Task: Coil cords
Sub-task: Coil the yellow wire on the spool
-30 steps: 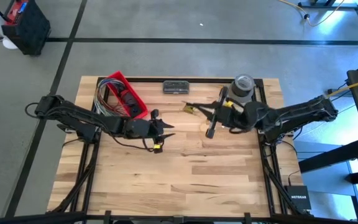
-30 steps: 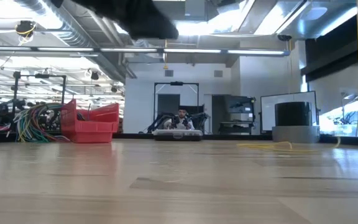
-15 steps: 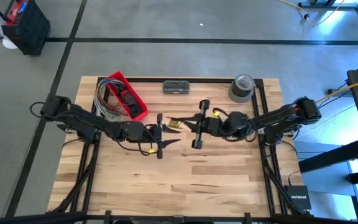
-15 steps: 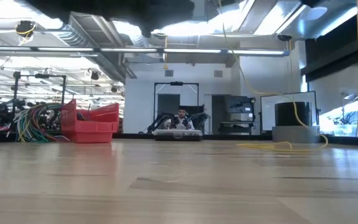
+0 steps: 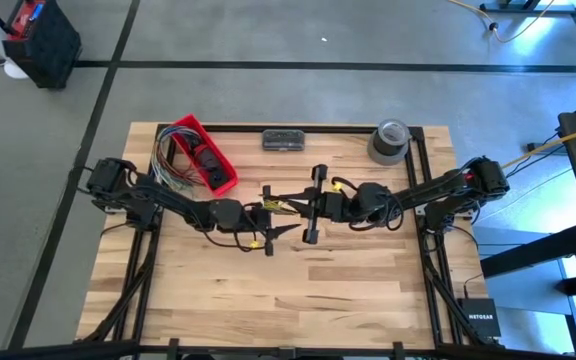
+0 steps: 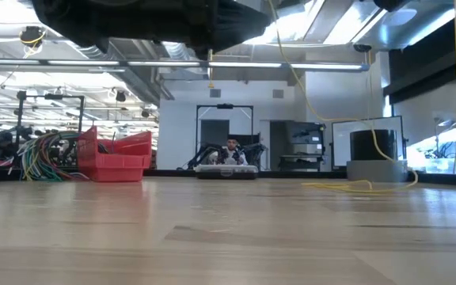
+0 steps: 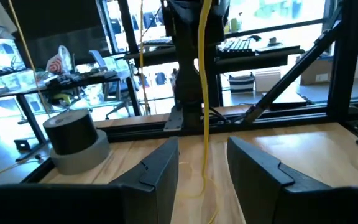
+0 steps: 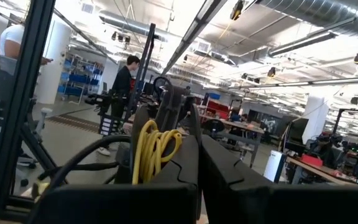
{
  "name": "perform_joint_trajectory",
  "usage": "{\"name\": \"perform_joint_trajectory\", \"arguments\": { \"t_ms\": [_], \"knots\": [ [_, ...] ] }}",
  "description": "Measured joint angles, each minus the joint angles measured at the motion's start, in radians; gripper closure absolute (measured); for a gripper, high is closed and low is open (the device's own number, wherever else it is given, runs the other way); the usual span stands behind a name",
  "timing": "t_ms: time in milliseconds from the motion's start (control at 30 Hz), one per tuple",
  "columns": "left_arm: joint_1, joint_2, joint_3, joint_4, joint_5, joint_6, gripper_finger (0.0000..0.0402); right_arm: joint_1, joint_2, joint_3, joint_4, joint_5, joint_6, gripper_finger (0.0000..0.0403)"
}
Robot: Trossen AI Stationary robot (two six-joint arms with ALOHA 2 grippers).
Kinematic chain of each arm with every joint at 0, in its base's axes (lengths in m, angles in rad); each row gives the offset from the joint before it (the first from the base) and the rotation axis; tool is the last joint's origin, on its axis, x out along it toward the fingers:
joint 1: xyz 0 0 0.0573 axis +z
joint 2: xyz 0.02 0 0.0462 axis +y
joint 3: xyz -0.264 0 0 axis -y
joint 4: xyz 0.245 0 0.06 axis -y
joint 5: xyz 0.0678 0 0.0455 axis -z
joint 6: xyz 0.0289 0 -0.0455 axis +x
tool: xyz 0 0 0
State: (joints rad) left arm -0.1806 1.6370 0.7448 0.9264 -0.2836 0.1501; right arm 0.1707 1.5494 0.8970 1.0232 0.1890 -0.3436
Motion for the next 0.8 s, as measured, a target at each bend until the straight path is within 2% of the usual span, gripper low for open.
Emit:
{"name": "perform_joint_trajectory", "arguments": {
  "t_ms": [267,400,500,667,800],
  "knots": [
    [0.0,0.114,0.086,0.005,0.001,0.038,0.027,0.0,0.0,0.0,0.005,-0.026,0.0,0.0397],
    [-0.001,0.12,0.09,0.004,-0.001,0.038,0.0276,0.0,0.0,0.0,-0.001,-0.026,0.0,0.0397],
    [0.0,0.12,0.09,0.005,-0.001,0.038,0.0305,0.0,0.0,0.0,-0.003,-0.026,0.0,0.0397],
    [0.006,0.12,0.091,-0.038,-0.009,0.066,0.0387,0.0,0.0,0.0,-0.003,-0.026,0.0,0.0397],
    [0.002,0.083,0.091,-0.139,-0.093,0.124,0.0391,0.001,-0.002,0.0,-0.004,-0.026,-0.001,0.0397]
  ]
}}
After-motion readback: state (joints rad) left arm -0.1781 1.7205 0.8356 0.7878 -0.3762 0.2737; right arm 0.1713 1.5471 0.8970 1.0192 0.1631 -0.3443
